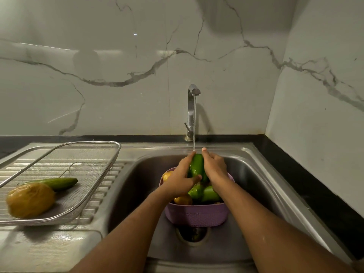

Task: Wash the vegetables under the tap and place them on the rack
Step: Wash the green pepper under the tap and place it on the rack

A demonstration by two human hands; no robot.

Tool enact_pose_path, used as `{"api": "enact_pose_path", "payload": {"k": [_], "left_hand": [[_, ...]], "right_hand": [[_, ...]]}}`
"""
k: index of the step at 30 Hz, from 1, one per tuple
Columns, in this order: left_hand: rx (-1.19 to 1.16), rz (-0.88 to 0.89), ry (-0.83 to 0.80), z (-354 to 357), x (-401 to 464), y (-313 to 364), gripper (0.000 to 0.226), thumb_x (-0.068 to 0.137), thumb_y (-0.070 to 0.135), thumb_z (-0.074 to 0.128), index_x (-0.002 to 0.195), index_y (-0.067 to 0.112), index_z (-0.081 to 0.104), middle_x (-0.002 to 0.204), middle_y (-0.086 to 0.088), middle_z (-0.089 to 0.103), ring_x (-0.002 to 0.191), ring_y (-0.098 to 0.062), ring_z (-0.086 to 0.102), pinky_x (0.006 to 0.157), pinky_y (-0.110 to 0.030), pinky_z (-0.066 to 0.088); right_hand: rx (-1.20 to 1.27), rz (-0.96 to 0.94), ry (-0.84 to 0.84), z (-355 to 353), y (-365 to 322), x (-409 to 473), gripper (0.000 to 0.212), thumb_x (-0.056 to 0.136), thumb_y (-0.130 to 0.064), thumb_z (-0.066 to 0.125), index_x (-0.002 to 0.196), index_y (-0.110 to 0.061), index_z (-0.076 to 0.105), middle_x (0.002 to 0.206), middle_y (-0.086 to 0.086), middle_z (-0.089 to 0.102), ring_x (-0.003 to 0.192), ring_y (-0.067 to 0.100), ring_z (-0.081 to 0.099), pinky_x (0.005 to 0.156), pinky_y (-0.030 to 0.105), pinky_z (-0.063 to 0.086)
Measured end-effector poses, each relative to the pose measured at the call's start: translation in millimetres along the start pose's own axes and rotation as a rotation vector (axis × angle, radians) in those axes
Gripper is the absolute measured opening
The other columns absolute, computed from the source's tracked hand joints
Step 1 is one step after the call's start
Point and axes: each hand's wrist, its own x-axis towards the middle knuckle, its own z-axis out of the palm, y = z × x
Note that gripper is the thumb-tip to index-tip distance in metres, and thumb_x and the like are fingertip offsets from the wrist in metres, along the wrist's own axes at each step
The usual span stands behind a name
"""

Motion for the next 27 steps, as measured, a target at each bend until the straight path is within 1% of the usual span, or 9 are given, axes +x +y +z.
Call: {"api": "enact_pose_path", "payload": {"k": [2, 5, 7, 9, 11, 14, 18, 22, 27], "left_hand": [[0.022, -0.019, -0.027, 7.1, 2.4, -1.2, 0.089, 0.101, 0.018, 0.064, 0.165, 0.026, 0.002, 0.162, -0.001, 0.028, 0.142, -0.020, 0.039, 0.101, -0.020, 0.044], [0.032, -0.087, -0.024, 13.0, 6.4, -1.4, 0.091, 0.102, 0.042, 0.058, 0.163, 0.034, -0.008, 0.161, -0.009, 0.028, 0.140, -0.030, 0.044, 0.111, -0.040, 0.046], [0.037, -0.133, 0.021, 12.1, 7.7, -2.1, 0.082, 0.104, 0.049, 0.050, 0.163, 0.033, -0.005, 0.156, -0.014, 0.037, 0.130, -0.031, 0.054, 0.106, -0.047, 0.052], [-0.031, -0.155, 0.103, 9.2, 9.2, -3.5, 0.070, 0.108, 0.043, 0.044, 0.164, 0.025, 0.005, 0.151, -0.016, 0.046, 0.117, -0.023, 0.060, 0.091, -0.036, 0.059], [-0.160, -0.171, 0.152, 5.9, 11.8, -5.1, 0.061, 0.110, 0.036, 0.041, 0.162, 0.024, 0.013, 0.148, -0.014, 0.049, 0.106, -0.014, 0.057, 0.069, -0.018, 0.056], [-0.395, -0.180, 0.178, 5.7, 14.9, -2.5, 0.058, 0.110, 0.028, 0.043, 0.162, 0.027, 0.017, 0.141, -0.009, 0.047, 0.098, -0.009, 0.057, 0.054, -0.015, 0.054], [-0.598, -0.225, 0.205, 7.2, 16.6, 3.6, 0.047, 0.111, 0.025, 0.043, 0.156, 0.030, 0.030, 0.135, -0.008, 0.051, 0.104, -0.020, 0.063, 0.059, -0.023, 0.060], [-0.764, -0.292, 0.197, 8.5, 13.6, 12.4, 0.032, 0.112, 0.030, 0.040, 0.141, 0.025, 0.049, 0.130, -0.015, 0.057, 0.110, -0.033, 0.066, 0.080, -0.048, 0.063], [-0.797, -0.322, 0.245, 4.5, 8.9, 18.4, 0.033, 0.110, 0.036, 0.043, 0.139, 0.021, 0.046, 0.122, -0.012, 0.058, 0.103, -0.030, 0.069, 0.083, -0.050, 0.063]], "right_hand": [[-0.017, 0.028, 0.011, -5.7, 0.9, 0.7, 0.037, 0.102, -0.058, 0.049, 0.091, -0.026, 0.064, 0.097, 0.004, 0.069, 0.093, 0.024, 0.066, 0.094, 0.045, 0.055], [0.008, 0.047, 0.012, -7.6, 0.7, -1.9, 0.037, 0.100, -0.056, 0.056, 0.082, -0.026, 0.066, 0.088, 0.001, 0.070, 0.086, 0.021, 0.068, 0.089, 0.044, 0.059], [0.010, 0.022, -0.022, -5.1, -0.9, -6.2, 0.030, 0.099, -0.053, 0.060, 0.086, -0.027, 0.069, 0.089, 0.000, 0.071, 0.088, 0.022, 0.068, 0.085, 0.047, 0.062], [-0.025, -0.029, -0.081, -1.7, -2.4, -9.3, 0.020, 0.099, -0.047, 0.063, 0.102, -0.029, 0.072, 0.102, -0.001, 0.069, 0.095, 0.023, 0.066, 0.076, 0.049, 0.065], [-0.070, -0.072, -0.125, 1.2, -4.3, -11.4, 0.029, 0.099, -0.041, 0.064, 0.124, -0.028, 0.070, 0.115, -0.001, 0.066, 0.103, 0.024, 0.064, 0.076, 0.048, 0.065], [-0.066, -0.128, -0.128, 4.0, -5.4, -11.4, 0.041, 0.098, -0.041, 0.064, 0.137, -0.028, 0.065, 0.129, -0.001, 0.067, 0.112, 0.023, 0.064, 0.088, 0.050, 0.062], [0.036, -0.173, -0.141, 2.8, -7.4, -8.9, 0.036, 0.100, -0.036, 0.063, 0.135, -0.028, 0.067, 0.132, -0.002, 0.065, 0.119, 0.021, 0.061, 0.100, 0.040, 0.054], [0.181, -0.145, -0.211, 3.7, -12.1, -11.0, 0.023, 0.104, -0.039, 0.055, 0.120, -0.029, 0.069, 0.123, 0.001, 0.066, 0.112, 0.018, 0.062, 0.078, 0.026, 0.049], [0.192, -0.028, -0.239, 11.1, -9.9, -11.4, 0.031, 0.103, -0.052, 0.052, 0.112, -0.027, 0.068, 0.116, 0.009, 0.067, 0.106, 0.028, 0.066, 0.094, 0.053, 0.058]]}}
